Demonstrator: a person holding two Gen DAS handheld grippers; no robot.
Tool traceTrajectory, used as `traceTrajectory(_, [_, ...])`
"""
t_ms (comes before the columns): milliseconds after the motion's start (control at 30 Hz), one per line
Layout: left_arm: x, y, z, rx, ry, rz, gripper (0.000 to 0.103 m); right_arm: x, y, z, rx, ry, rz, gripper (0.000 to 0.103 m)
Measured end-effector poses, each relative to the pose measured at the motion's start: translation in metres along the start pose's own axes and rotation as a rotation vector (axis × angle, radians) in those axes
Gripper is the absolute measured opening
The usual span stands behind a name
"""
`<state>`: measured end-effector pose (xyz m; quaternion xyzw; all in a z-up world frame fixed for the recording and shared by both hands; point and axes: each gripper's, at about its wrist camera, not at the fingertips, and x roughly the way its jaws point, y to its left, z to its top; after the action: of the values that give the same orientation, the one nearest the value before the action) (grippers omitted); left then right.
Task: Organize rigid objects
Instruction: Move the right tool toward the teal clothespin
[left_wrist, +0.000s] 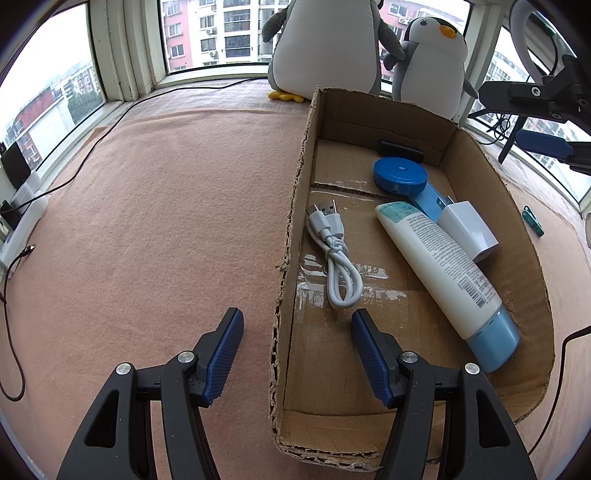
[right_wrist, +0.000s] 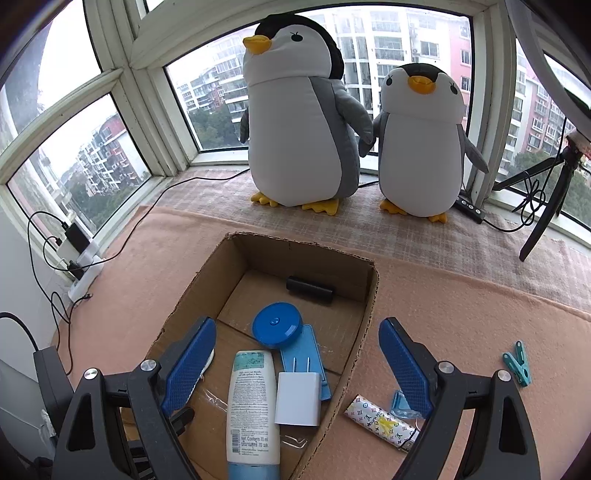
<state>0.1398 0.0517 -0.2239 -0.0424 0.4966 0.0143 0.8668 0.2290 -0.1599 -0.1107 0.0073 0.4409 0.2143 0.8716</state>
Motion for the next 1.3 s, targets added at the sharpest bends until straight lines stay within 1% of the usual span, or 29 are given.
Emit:
traceTrajectory(167, [0.000, 0.000, 0.000, 0.000, 0.000, 0.000, 0.065, -0.007, -0.014, -0.004, 0.010, -0.003, -0.010, 0.087])
traceTrajectory(333, [0.000, 0.000, 0.000, 0.000, 0.000, 0.000, 0.065, -0.014, -0.038, -0.011, 0.024, 0.001, -0.036, 0.087])
traceTrajectory(533, [0.000, 0.000, 0.000, 0.000, 0.000, 0.000, 0.065, -0.025, -0.077, -0.019, 0.073, -0.006, -0.079, 0.087])
traceTrajectory(867, [-0.001, 0.000, 0.000, 0.000, 0.000, 0.000, 0.065, -0.041, -0.145, -0.022, 0.172, 0.002, -0.160, 0.087])
traceTrajectory(967, [-0.001, 0.000, 0.000, 0.000, 0.000, 0.000, 0.065, -0.039, -0.166, -0.024, 0.210, 0.028, -0.151, 0.087])
traceTrajectory(1100, [-0.001, 0.000, 0.000, 0.000, 0.000, 0.000, 0.065, -0.036, -0.190, -0.025, 0.251, 0.046, -0.171, 0.087])
traceTrajectory(1300, [-0.001, 0.000, 0.000, 0.000, 0.000, 0.000, 0.065, -0.021, -0.209, -0.029, 0.250, 0.098, -0.196, 0.087])
